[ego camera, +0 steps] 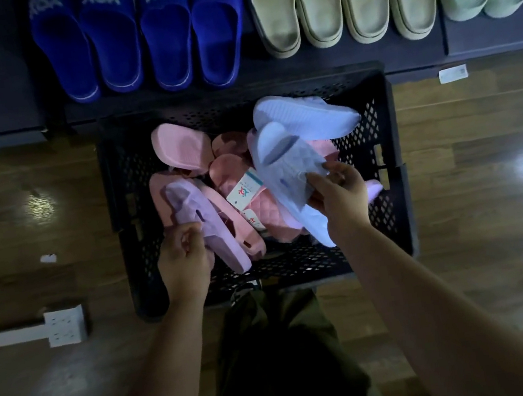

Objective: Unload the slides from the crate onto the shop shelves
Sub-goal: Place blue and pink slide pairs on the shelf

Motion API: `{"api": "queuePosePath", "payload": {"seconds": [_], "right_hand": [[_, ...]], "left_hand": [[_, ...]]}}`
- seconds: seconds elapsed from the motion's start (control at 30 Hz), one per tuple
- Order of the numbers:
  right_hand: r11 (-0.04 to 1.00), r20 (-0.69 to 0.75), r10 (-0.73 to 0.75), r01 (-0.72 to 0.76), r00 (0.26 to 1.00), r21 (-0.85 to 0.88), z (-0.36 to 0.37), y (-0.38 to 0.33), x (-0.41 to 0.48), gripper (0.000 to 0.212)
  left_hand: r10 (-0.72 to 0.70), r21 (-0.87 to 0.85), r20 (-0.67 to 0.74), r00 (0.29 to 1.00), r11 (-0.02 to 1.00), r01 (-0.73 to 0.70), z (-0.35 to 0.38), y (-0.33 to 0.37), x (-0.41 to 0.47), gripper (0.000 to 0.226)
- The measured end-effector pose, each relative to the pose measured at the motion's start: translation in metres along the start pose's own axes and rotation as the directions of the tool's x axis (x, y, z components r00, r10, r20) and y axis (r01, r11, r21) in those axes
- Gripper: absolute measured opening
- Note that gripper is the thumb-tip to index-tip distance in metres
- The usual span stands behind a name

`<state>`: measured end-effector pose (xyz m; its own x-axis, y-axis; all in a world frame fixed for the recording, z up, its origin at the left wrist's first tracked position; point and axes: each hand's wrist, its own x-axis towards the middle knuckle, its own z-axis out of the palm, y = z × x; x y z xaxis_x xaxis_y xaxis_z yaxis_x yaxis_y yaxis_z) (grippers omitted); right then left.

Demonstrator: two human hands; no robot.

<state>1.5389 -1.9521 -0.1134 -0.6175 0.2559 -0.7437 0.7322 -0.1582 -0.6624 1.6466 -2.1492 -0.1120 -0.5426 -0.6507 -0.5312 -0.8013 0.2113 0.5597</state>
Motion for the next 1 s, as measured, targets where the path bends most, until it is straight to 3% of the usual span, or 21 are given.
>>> {"api": "queuePosePath", "payload": {"seconds": [0.07,0.2,0.3,0.4,0.5,0.6,0.67,0.73,0.8,0.9,1.0], "right_hand": [[0.981,0.055,-0.097,0.104,0.994,-0.164,0.005,-0.007,-0.005,0.034],[0.953,0.083,-0.094,0.114,0.992,-0.280,0.015,-0.025,0.010,0.049],[0.879,0.172,-0.152,0.213,0.973,-0.427,0.024,-0.040,0.030,0.054],[0.785,0.218,-0.145,0.246,0.965,-0.569,0.038,-0.048,0.049,0.047],[0.612,0.137,-0.177,0.218,0.975,-0.761,0.043,-0.053,0.065,0.016],[0.480,0.106,-0.285,0.238,0.953,-0.844,0.036,-0.057,0.086,0.018],[0.506,0.129,-0.322,0.286,0.938,-0.814,0.036,-0.060,0.103,0.035],[0.713,0.122,-0.217,0.242,0.969,-0.658,0.039,-0.065,0.122,0.044],[0.857,0.074,-0.111,0.133,0.991,-0.499,0.041,-0.068,0.138,0.034],[0.900,0.001,-0.022,0.021,1.000,-0.436,0.046,-0.069,0.150,0.025],[0.905,0.011,-0.011,0.015,1.000,-0.426,0.045,-0.067,0.156,0.035]], "left_hand": [[-0.011,-0.007,-0.015,1.000,1.000,0.011,-0.003,0.003,-0.001,0.013],[-0.031,-0.023,-0.047,0.998,0.999,0.030,-0.005,0.009,0.004,0.012],[-0.011,-0.034,-0.074,0.997,0.999,0.008,-0.003,0.014,0.011,0.013],[-0.058,-0.039,-0.103,0.993,0.998,0.054,-0.001,0.014,0.017,0.011],[-0.071,-0.023,-0.127,0.989,0.997,0.069,0.002,0.007,0.027,0.014],[-0.030,0.042,-0.123,0.992,0.998,0.035,0.003,0.008,0.033,0.018],[-0.029,0.061,-0.129,0.991,0.997,0.037,0.005,0.008,0.038,0.020],[-0.042,0.056,-0.136,0.990,0.997,0.050,0.007,0.006,0.046,0.020],[-0.044,0.047,-0.133,0.990,0.998,0.051,0.009,0.003,0.053,0.021],[-0.038,0.052,-0.122,0.992,0.998,0.045,0.013,0.000,0.059,0.021],[-0.049,0.052,-0.136,0.990,0.997,0.056,0.015,-0.002,0.060,0.022]]}}
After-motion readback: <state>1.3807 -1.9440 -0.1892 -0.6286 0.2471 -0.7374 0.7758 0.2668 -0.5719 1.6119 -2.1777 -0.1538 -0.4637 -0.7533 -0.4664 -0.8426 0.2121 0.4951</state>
